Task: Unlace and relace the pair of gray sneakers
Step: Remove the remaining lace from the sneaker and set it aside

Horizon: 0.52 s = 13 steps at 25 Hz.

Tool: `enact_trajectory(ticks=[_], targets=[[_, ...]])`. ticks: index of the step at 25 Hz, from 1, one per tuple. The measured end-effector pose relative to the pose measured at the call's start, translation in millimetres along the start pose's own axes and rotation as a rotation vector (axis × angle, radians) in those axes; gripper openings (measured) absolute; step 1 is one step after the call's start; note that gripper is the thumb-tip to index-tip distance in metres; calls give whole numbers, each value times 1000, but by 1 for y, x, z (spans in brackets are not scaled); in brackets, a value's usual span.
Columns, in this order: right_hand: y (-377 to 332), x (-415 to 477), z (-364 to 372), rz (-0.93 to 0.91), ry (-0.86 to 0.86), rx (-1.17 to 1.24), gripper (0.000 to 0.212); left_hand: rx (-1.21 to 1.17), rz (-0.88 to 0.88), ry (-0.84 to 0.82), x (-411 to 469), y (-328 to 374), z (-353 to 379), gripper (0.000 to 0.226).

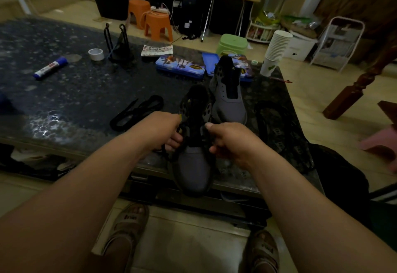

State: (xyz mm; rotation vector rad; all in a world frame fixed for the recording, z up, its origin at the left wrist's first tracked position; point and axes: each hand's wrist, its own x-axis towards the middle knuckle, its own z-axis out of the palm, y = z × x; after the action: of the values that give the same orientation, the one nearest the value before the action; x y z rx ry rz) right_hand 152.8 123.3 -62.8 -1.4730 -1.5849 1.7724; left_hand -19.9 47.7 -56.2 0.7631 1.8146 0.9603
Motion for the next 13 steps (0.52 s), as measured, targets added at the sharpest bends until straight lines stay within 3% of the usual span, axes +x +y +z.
enact_trajectory(ticks=[2, 4, 13], targets=[[7, 3, 4, -106, 46, -230, 29, 79, 14, -62, -1, -2, -4, 26], [10, 6, 4, -189, 102, -313, 33, 202, 56, -88, 0, -6, -7, 27], [0, -16, -13, -208, -39, -148, 14, 287, 228, -20, 17, -22, 0, 37]])
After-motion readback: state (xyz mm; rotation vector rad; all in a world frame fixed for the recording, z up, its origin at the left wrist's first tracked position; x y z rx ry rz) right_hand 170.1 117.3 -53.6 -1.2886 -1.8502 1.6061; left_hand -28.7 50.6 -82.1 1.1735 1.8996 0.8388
